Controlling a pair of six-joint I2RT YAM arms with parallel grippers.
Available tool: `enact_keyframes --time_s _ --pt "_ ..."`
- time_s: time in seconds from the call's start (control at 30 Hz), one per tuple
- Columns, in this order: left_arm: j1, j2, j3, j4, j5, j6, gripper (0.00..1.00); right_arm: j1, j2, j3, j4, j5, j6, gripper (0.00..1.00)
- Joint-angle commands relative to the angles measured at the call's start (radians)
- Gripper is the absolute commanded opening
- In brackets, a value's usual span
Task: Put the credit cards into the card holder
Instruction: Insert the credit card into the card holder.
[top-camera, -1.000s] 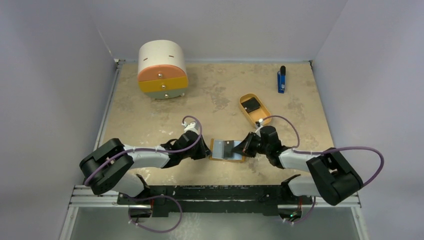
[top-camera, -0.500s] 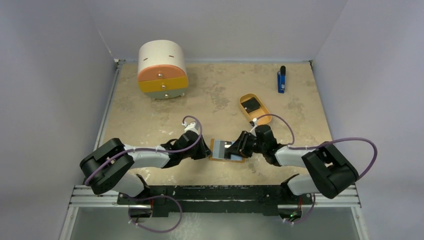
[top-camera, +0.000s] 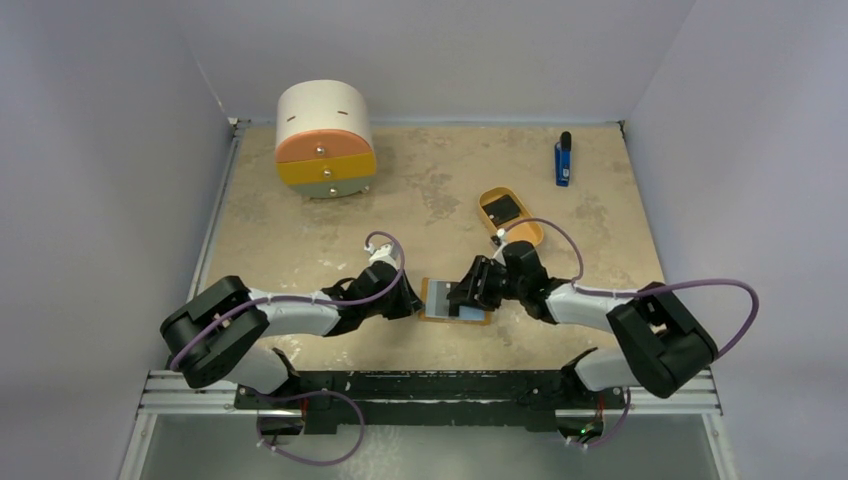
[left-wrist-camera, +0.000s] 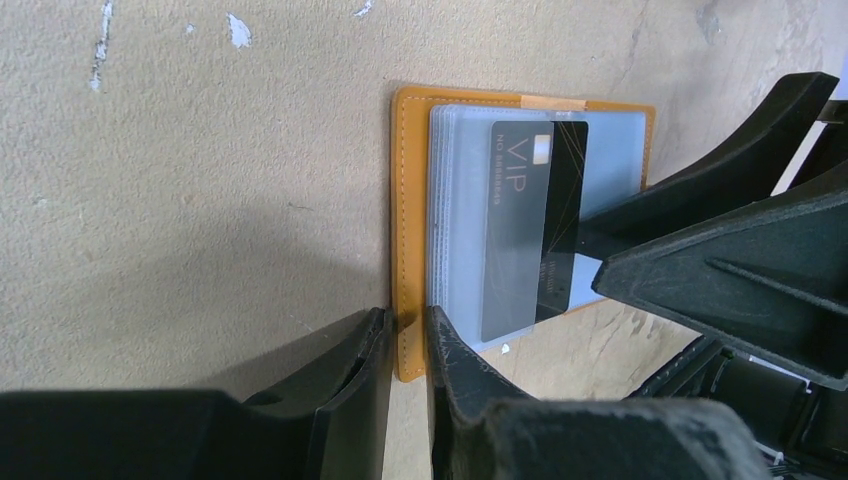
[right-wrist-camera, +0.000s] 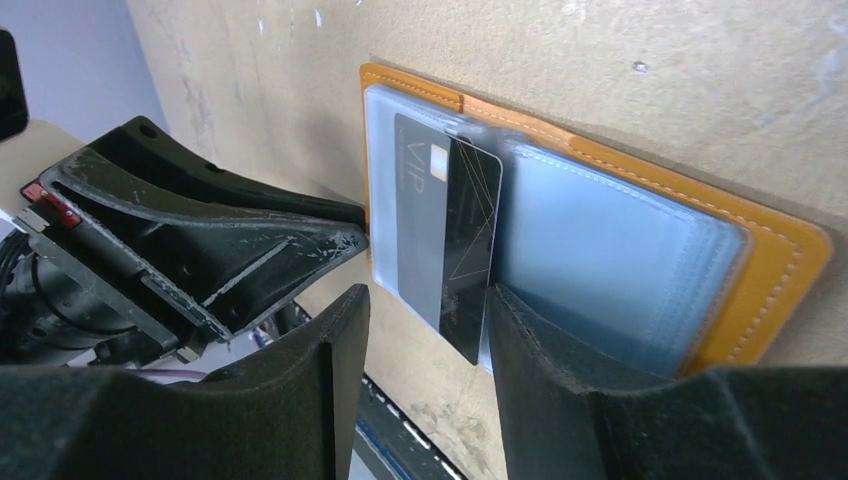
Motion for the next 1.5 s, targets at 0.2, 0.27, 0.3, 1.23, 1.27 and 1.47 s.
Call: enact_keyframes --time_s 0.2,0.27,0.3,1.23,1.27,1.47 --pt "-0.001 0.02 0.019 0.029 0.01 -0.003 0.17 0.075 0.058 0.112 -0.051 0.051 -0.065 0.5" --pt "-0.001 0.02 0.017 0.029 0.01 -0.002 0.17 0.088 0.071 0.126 -0.054 0.054 -0.069 0.49" --pt "0.0 0.021 0.018 0.031 0.01 -0.002 0.17 0.095 0.078 0.132 -0.054 0.055 -0.07 0.49" --pt "0.001 -0.365 -0.023 -0.312 -0.208 -0.001 0.17 0.167 0.088 0.261 -0.169 0.132 -0.101 0.51" --pt "0.001 -0.373 -0.021 -0.321 -0.212 0.001 0.17 0.168 0.07 0.263 -0.194 0.149 -0.106 0.52" --pt "0.001 -0.44 0.038 -0.412 -0.273 0.035 0.18 0.166 -0.136 0.356 -0.458 0.25 -0.145 0.57"
